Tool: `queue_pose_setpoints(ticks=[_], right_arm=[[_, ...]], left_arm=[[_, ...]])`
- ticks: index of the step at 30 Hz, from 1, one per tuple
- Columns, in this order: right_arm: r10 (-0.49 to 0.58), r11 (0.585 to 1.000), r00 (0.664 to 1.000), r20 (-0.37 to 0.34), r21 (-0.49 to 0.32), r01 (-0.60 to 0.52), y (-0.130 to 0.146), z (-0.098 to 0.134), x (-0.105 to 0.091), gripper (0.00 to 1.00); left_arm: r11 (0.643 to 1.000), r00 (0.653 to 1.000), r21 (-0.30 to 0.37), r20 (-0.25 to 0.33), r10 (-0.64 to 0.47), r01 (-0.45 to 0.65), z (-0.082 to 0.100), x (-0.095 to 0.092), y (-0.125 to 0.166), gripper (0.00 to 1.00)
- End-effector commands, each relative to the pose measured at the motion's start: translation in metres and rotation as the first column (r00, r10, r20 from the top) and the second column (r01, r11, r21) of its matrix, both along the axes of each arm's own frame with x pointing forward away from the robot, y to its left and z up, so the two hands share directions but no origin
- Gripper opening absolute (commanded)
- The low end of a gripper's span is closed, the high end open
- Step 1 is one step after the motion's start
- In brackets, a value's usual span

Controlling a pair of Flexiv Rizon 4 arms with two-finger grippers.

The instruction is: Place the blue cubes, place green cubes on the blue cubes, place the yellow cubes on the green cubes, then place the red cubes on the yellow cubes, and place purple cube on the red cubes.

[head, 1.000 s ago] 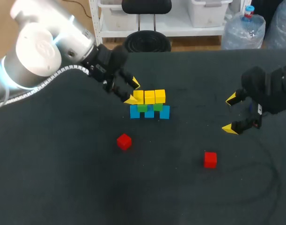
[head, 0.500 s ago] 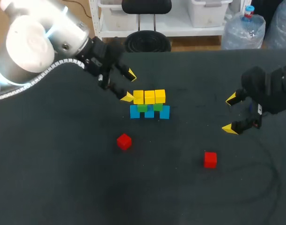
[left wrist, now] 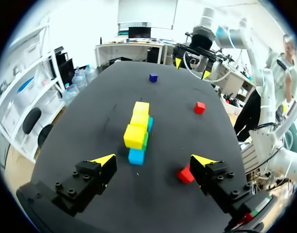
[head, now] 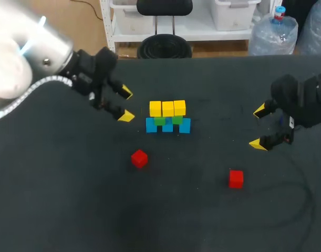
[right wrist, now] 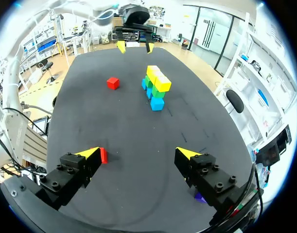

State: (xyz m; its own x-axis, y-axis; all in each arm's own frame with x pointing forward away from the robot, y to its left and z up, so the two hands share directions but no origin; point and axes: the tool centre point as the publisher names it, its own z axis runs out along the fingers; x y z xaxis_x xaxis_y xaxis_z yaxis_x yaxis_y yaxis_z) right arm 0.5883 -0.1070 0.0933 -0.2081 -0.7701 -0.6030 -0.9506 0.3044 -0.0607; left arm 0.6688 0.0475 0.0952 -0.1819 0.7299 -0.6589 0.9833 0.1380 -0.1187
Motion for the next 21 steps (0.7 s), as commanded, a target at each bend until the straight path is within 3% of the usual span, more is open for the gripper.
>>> queue_pose_setpoints(ticks=[1, 11, 21], right_arm=[[0.003, 1.000, 1.000, 0.000, 0.004, -0.003, 0.000, -0.001, 0.000, 1.00], [0.003, 1.000, 1.000, 0.000, 0.004, -0.003, 0.000, -0.001, 0.000, 1.00], [0.003, 1.000, 1.000, 0.000, 0.004, -0.003, 0.000, -0.001, 0.000, 1.00]], left_arm=[[0.992, 0.988, 0.008, 0.092, 0.122, -0.123, 0.003, -0.033, 0.014, 1.00], [0.974, 0.970, -0.002, 0.091, 0.225, -0.225, 0.002, -0.061, 0.020, 1.00], [0.968, 0.965, -0.009, 0.087, 0.249, -0.249, 0.001, -0.078, 0.014, 1.00]])
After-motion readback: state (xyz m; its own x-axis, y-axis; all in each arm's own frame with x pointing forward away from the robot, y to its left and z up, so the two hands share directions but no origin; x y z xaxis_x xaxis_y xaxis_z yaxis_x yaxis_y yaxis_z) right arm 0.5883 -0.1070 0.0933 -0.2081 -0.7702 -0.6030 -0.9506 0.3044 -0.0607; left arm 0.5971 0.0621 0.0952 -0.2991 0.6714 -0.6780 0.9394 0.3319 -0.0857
